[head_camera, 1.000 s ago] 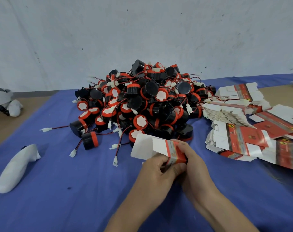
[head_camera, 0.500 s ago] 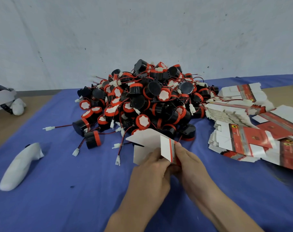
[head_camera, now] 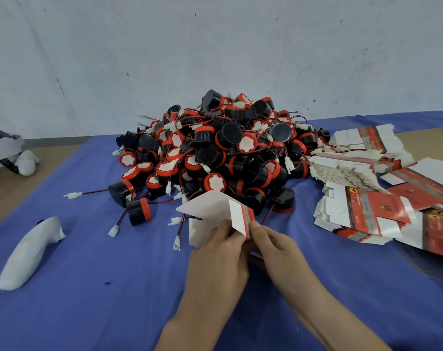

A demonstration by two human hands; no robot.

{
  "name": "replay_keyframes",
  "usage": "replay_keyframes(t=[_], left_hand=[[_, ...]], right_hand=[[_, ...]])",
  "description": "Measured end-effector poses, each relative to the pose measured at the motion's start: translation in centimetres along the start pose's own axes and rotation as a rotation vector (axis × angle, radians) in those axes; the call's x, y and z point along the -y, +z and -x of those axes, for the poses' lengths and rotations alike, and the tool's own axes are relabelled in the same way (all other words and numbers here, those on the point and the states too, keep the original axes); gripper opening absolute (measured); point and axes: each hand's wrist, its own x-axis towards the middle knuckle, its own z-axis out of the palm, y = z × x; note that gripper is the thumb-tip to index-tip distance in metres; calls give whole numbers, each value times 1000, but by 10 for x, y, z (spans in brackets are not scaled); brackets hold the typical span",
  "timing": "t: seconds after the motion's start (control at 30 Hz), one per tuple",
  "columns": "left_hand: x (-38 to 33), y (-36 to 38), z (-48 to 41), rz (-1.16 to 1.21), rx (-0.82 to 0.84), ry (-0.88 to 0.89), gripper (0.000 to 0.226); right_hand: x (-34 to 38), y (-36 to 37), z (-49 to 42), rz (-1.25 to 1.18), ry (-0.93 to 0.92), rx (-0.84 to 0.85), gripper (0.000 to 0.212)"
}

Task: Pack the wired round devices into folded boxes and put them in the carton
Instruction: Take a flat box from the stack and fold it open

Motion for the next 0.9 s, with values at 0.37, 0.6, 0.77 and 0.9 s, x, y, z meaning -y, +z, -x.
replay_keyframes(t=[0.37, 0.6, 0.77, 0.9], left_hand=[[8, 4, -3, -119, 48, 30, 27], [6, 10, -1, -259, 144, 307, 53], [5, 4, 3, -38, 154, 341, 37], [2, -12, 1, 61, -87, 394, 26]], right_hand=[[-7, -9, -6, 167, 32, -85, 32], [-8, -12, -9, 130, -100, 111, 42], [-4, -23, -14, 157, -91, 99, 44], [2, -31, -17, 160, -107, 17, 51]])
